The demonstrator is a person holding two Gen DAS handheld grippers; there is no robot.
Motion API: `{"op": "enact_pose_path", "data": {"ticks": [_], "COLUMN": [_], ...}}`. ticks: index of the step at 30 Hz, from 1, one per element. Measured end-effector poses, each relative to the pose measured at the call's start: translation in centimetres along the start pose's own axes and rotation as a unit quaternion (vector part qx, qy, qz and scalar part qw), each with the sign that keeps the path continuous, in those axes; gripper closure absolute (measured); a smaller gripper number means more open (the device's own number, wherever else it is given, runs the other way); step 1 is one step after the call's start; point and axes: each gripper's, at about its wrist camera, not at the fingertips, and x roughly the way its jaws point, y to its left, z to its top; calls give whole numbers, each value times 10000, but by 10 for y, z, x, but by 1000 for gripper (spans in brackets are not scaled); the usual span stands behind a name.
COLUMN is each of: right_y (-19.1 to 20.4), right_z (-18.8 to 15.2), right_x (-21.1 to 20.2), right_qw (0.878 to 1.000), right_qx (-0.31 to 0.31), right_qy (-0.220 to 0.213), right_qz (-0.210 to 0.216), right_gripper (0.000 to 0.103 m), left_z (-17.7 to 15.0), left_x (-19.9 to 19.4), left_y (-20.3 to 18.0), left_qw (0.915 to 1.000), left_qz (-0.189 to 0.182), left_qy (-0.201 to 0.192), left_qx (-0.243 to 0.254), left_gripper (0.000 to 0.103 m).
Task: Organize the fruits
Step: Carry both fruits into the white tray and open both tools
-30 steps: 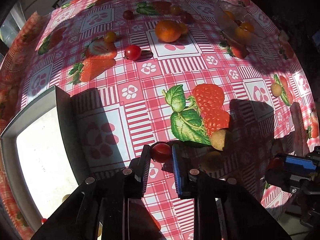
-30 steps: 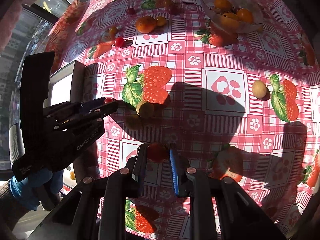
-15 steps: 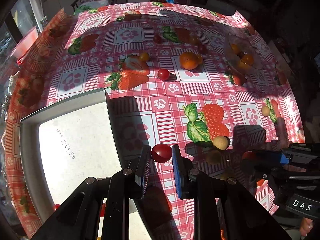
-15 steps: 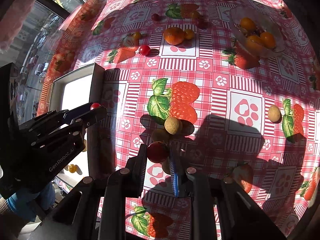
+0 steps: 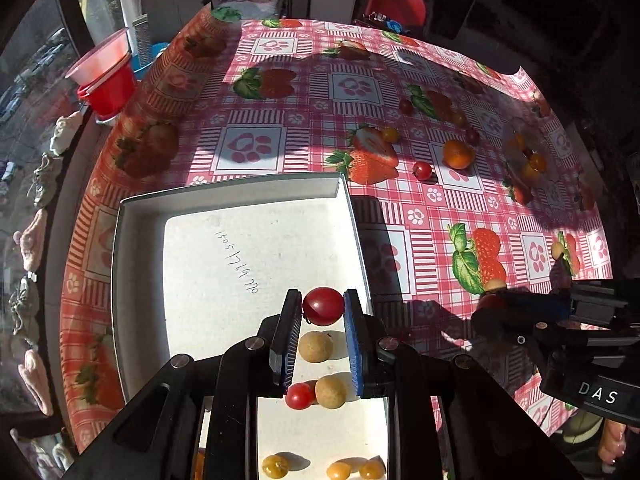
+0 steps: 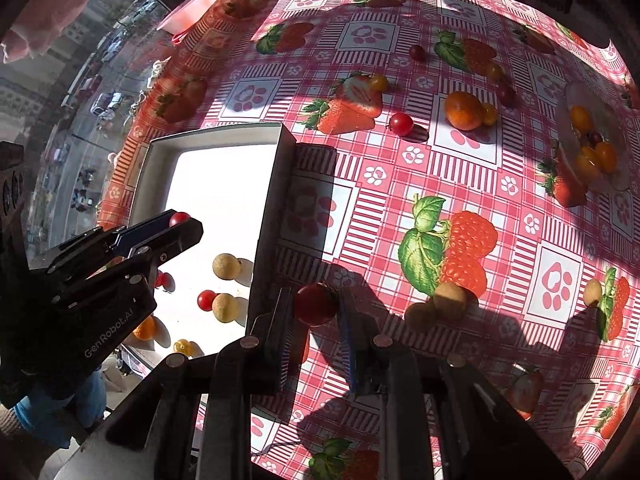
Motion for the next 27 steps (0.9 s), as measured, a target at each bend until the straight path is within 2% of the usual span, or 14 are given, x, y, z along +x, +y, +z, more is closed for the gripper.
{"op": "enact_pose_path", "data": {"ticks": [7, 13, 20, 27], "right_y": [40, 66, 77, 80], "right_z": [20, 36, 52, 54], "right_x": [18, 45, 83, 104], "right_qw": [9995, 9987, 9979, 9965], "right_qx": [-298, -419, -480, -578], "right_qy": [78, 194, 425, 593], "right_qz": [108, 202, 43, -145], "right_gripper": [80, 80, 80, 79], "left_z": [-9, -12, -12, -19], "left_x": [5, 24, 46, 55], "left_y": [37, 61, 65, 66], "left_qw": [9994, 9981, 9970, 9958], "left_qz": [223, 448, 616, 712], "left_qy": [65, 252, 441, 568], "left_qx": [-253, -331, -153, -129], "left_gripper": [80, 80, 80, 80]}}
